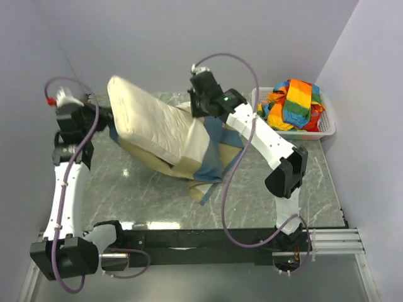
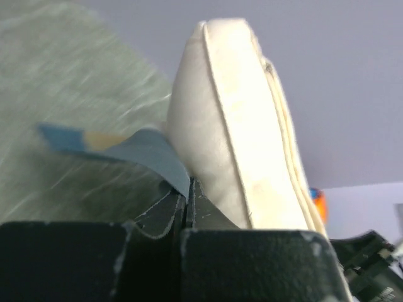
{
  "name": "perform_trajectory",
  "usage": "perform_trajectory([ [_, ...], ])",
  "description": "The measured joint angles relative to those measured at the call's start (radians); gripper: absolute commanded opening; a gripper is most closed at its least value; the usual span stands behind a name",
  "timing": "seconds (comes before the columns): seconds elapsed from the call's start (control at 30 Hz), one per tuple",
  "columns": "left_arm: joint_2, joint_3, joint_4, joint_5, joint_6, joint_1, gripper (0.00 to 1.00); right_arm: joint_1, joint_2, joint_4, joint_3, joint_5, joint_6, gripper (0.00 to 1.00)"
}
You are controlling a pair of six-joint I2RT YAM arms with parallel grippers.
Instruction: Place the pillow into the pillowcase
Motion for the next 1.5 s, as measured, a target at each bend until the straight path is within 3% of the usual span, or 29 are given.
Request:
perform_trajectory([
  [0.13,0.089,0.320,-0.006,0.074,0.018,-0.002,0.01,0.000,-0.005,-0.010,0.195,-0.081,0.027,0.00],
  [0.23,0.150,0.565,0.019,0.117,0.022,-0.005,0.01,-0.004,-0.048,0.011,0.206,-0.112,0.041,0.00],
  [0.4,0.192,0.777,0.064,0.159,0.016,-0.005,0.01,-0.041,-0.095,0.013,0.193,-0.212,0.088,0.00],
  [0.63,0.342,0.932,0.069,0.223,-0.009,-0.074,0.01,-0.027,-0.154,0.008,0.225,-0.256,0.092,0.00],
  [0.77,0.410,0.951,0.039,0.237,-0.013,-0.124,0.01,-0.074,-0.161,0.007,0.226,-0.272,0.108,0.00],
  [0.97,0.484,0.996,-0.010,0.246,-0.053,-0.129,0.01,-0.029,-0.161,-0.021,0.240,-0.256,0.101,0.00],
  [1.2,0.547,1.077,-0.108,0.238,0.023,-0.272,0.01,-0.217,-0.198,0.021,0.185,-0.318,0.138,0.00],
  [1.3,0.554,1.186,-0.186,0.280,0.016,-0.200,0.01,-0.211,-0.209,0.072,0.103,-0.293,0.149,0.00],
  [1.5,0.556,1.269,-0.059,0.394,-0.142,0.085,0.01,0.035,-0.242,0.120,-0.035,-0.239,0.135,0.00],
])
